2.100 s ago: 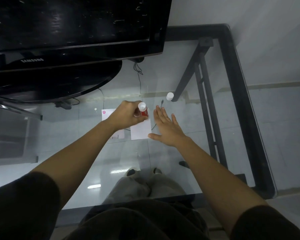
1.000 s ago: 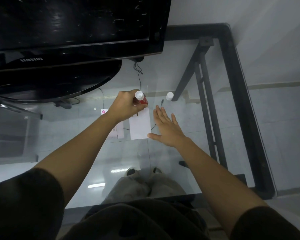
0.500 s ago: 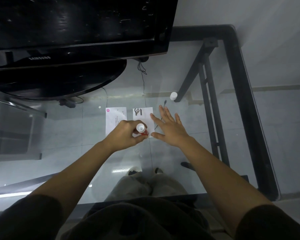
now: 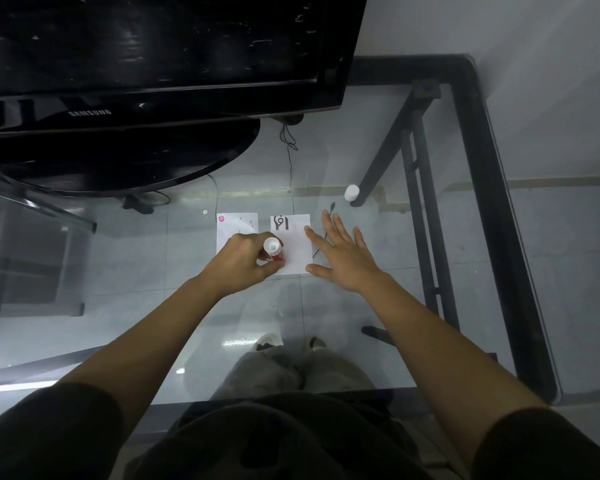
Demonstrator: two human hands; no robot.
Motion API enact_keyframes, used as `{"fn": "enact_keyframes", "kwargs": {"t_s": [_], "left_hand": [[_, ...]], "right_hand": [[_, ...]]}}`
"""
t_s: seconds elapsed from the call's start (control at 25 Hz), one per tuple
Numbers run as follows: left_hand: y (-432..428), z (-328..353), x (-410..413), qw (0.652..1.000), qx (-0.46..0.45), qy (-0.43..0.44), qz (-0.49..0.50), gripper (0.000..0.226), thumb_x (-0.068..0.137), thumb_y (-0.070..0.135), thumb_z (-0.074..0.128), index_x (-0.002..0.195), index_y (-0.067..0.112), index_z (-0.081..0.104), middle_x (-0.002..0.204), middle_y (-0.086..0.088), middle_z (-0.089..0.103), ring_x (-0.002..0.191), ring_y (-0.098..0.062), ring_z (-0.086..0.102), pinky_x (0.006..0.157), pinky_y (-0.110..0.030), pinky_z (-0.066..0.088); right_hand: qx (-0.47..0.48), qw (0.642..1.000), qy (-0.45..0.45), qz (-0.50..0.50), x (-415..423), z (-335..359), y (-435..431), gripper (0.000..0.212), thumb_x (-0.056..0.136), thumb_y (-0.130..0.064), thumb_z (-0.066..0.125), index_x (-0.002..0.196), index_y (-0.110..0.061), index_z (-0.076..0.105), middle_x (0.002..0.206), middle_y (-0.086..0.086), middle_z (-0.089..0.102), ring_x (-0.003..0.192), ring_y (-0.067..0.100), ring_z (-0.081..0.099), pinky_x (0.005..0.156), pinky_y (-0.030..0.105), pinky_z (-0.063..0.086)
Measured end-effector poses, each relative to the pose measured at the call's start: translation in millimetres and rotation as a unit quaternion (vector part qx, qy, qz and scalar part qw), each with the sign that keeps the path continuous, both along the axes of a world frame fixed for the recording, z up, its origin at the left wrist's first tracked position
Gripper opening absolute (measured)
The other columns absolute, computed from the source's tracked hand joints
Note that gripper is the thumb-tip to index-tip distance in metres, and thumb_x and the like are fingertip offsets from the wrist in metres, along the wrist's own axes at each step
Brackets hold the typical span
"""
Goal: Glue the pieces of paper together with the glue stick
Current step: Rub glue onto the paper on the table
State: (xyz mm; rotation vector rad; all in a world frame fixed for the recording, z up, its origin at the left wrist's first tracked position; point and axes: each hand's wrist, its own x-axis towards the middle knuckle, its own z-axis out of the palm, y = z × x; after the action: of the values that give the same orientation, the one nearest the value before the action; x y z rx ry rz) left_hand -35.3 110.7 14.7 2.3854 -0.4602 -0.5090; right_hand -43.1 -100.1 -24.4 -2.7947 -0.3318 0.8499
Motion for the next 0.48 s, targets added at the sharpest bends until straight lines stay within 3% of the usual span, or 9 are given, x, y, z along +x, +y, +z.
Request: {"fn": "enact_keyframes", "kwargs": {"t_s": [0.28,0.4,0.44,0.48], "left_hand": [[8,0,-1,1.0,-0.001,-0.01,0.003,0.018,0.081,0.024,0.069,0.094,0.013,0.067,0.093,-0.003,0.071,0.079,-0.016,0.062,0.075,-0.03,0.055],[12,2,4,0.991,-0.046,-0.006,0.125,0.017,0.079,0.021,0.072,0.094,0.015,0.067,0.088,0.005,0.068,0.076,-0.01,0.061,0.069,-0.016,0.05],[12,2,4,0.975,-0.103,0.039,0.193,0.017,0.078,0.018,0.073,0.094,0.017,0.066,0.089,0.005,0.067,0.08,-0.01,0.063,0.071,-0.017,0.051],[9,1,5,0.937,-0.192,0.111,0.269,0.017,0.079,0.014,0.071,0.094,0.017,0.066,0.092,0.001,0.068,0.084,-0.012,0.064,0.073,-0.019,0.053]], "right_hand": [[0.004,1.0,0.002,-0.003,-1,3,1,0.076,0.091,-0.052,0.044,0.148,-0.033,-0.001,0.157,0.005,-0.021,0.144,0.024,-0.019,0.116,0.049,-0.006],[0.017,1.0,0.003,-0.013,0,6,3,0.076,0.09,-0.049,0.049,0.148,-0.032,0.002,0.158,0.004,-0.019,0.145,0.023,-0.017,0.116,0.049,-0.004],[0.025,0.999,0.003,-0.023,1,8,3,0.077,0.089,-0.047,0.052,0.148,-0.031,0.004,0.158,0.004,-0.017,0.145,0.022,-0.015,0.116,0.049,-0.003],[0.032,0.999,0.003,-0.034,1,9,4,0.078,0.089,-0.045,0.054,0.148,-0.029,0.005,0.158,0.004,-0.015,0.146,0.022,-0.014,0.116,0.049,-0.002]]}}
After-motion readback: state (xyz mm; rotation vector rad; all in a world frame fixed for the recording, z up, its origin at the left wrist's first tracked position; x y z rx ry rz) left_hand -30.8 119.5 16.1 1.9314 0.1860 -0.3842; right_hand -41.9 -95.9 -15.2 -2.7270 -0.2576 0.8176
